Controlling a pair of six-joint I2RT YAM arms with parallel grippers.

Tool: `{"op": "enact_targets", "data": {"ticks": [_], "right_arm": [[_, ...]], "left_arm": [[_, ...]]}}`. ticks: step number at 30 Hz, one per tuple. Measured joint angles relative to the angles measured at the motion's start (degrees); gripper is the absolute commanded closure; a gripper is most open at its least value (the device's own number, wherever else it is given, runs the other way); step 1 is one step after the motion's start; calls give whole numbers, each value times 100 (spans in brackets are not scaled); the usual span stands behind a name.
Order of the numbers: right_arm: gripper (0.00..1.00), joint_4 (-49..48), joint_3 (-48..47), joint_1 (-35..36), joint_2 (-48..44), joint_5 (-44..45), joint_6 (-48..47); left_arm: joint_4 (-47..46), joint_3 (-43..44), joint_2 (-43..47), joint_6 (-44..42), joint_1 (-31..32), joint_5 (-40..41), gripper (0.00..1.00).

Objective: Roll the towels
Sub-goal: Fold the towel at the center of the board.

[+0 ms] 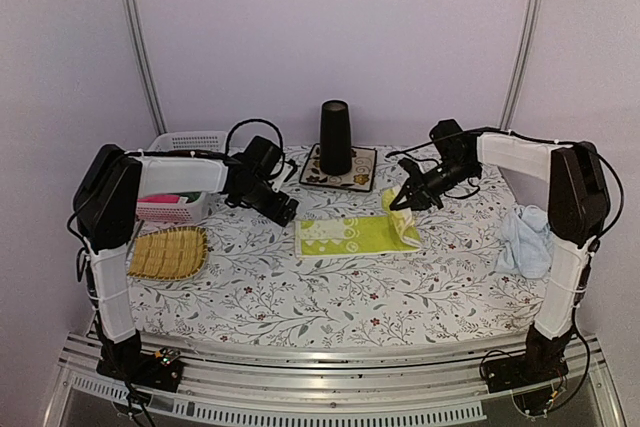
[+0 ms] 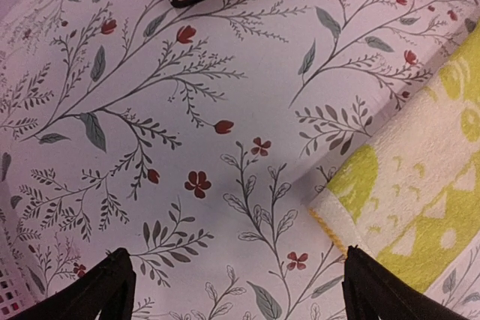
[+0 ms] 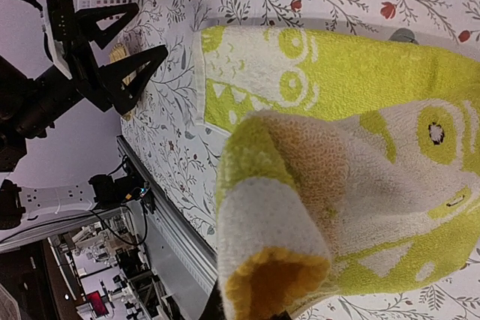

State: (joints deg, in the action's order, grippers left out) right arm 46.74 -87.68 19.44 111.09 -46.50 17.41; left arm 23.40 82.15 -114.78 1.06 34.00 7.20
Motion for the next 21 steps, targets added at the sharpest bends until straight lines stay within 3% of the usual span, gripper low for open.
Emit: {"op": "enact_targets", "data": {"ticks": [21], "right_arm": [[96, -682, -1550, 1161, 1558, -35, 994]], "left_arm": [[-28, -391, 0, 212, -17, -17, 3]]}}
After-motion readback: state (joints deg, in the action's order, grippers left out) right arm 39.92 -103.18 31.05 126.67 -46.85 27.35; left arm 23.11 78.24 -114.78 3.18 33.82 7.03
